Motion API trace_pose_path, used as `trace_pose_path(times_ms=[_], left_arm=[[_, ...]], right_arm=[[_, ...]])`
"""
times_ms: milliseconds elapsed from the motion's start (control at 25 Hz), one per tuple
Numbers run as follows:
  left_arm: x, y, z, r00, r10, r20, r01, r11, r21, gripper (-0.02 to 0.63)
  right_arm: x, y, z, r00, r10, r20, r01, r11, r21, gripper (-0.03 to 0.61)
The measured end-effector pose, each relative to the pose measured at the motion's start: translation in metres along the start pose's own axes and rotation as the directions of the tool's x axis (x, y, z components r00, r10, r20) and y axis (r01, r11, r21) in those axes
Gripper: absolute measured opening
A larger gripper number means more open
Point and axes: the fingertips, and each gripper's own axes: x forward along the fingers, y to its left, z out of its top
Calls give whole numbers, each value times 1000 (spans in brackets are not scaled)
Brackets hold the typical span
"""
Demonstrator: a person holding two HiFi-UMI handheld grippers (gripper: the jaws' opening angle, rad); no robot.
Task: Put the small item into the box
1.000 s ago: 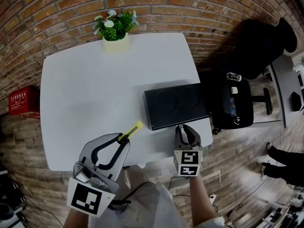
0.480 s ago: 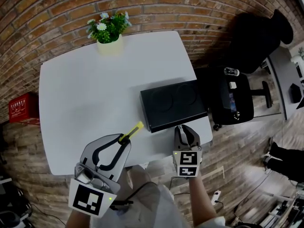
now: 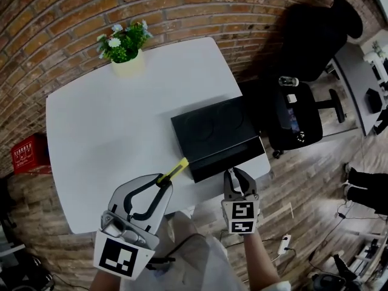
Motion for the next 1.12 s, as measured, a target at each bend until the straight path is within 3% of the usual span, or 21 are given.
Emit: trace_pose_path(times_ms=[600,920,1120], left_arm=[[15,-18,7,994,-104,21,103,994,42,77],[12,-16,10,992,-127,27,125,991,57,77],[9,-16,17,987,-156,43,152,985,79,77]], right_arm=[[-31,-7,-33,997,-60,-44,63,996,58,91],[-33,-8,-32,993,-112,-28,115,981,153,91],[-44,-5,-25,990,-144,-6,144,980,140,91]])
